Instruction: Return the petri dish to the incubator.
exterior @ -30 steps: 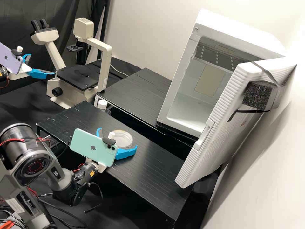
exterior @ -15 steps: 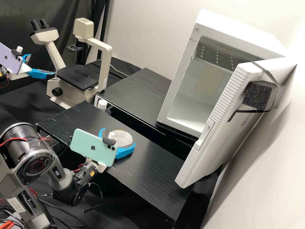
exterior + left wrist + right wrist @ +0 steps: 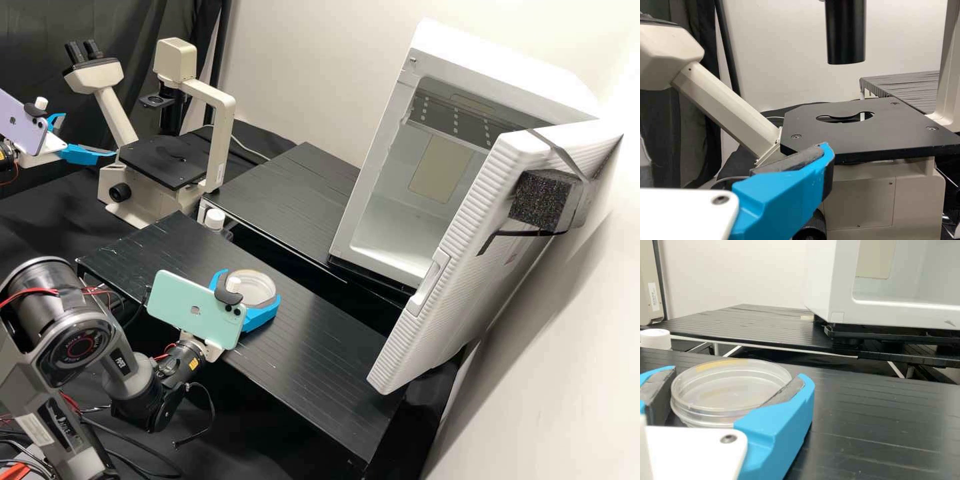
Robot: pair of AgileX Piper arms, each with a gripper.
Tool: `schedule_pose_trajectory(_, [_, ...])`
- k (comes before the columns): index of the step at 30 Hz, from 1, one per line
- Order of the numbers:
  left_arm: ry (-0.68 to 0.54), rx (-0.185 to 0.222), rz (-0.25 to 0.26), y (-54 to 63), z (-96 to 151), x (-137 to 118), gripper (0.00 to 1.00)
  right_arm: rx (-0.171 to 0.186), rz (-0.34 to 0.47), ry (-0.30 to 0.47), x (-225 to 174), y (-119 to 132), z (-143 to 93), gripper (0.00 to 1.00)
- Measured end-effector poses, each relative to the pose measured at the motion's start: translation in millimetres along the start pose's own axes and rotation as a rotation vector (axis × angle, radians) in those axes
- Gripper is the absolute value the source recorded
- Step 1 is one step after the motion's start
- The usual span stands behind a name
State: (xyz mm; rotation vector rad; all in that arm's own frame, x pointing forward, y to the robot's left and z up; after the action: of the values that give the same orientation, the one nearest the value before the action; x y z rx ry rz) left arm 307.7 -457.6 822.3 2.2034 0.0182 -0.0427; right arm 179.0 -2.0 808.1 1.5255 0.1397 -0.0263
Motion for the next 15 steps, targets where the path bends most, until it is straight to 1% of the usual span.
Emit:
schedule_pose_trajectory(10, [0.000, 0.000, 0.000, 0.0, 0.0, 0.0, 1.00, 0.000, -0.001, 0.001, 0.1, -0.2, -0.2, 0.00])
schedule_pose_trajectory(14, [0.000, 0.000, 0.000, 0.0, 0.0, 0.0, 1.00, -0.009, 0.005, 0.007, -1.0, 1.6, -0.9, 0.00])
schedule_pose_trajectory(15, [0.000, 0.000, 0.000, 0.0, 0.0, 0.0, 1.00, -0.007, 0.005, 0.010, -1.7, 2.3, -0.8, 0.00])
